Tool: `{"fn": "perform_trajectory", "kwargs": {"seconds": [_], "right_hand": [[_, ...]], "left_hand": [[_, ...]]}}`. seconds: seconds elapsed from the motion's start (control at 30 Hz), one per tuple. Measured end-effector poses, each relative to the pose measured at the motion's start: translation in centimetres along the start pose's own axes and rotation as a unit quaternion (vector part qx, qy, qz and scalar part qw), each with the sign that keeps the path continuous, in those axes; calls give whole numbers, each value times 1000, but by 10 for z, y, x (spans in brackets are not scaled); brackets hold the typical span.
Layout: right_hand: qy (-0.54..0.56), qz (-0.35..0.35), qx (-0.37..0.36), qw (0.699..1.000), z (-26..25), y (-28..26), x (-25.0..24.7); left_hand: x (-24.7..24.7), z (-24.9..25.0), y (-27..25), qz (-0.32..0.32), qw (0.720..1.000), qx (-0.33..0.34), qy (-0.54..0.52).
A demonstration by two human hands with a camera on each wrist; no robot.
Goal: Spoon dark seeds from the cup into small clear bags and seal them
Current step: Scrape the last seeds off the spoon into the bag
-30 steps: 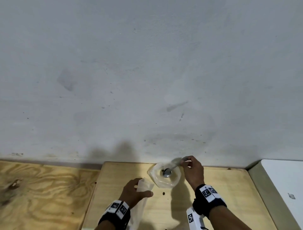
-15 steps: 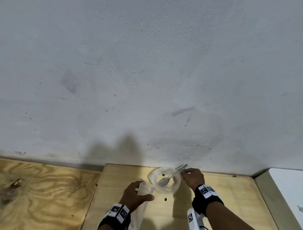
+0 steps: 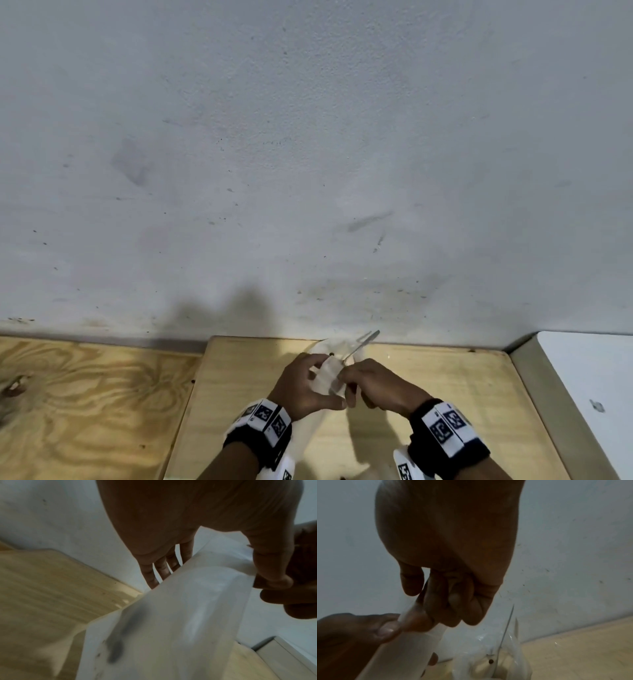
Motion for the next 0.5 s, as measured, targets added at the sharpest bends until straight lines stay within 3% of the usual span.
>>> {"fn": "perform_trajectory", "kwargs": {"seconds": [0.1,0.23,0.4,0.5], "right_hand": [[2,33,-3,999,-10,-6,-3],[-1,107,-96,990,-1,-3,-14],[0,211,-216,953,17,1,-12],[56,262,-220,938,20,-3,-5]], "left_hand": [[-4,5,0,-12,1000,13,-10],[-14,1,1,27,993,-26,-113],[-25,8,-3,82,980,-38,-177],[-25,8,-6,66,974,-39,-211]]}}
Point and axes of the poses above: each hand's wrist, its own y-axis towards the middle knuckle, its own x-axis out of the palm, z = x × y, the point moved 1 cm from there along y, towards the middle knuckle, and after that the axes turned 15 degrees about y, right-handed, at the moved point
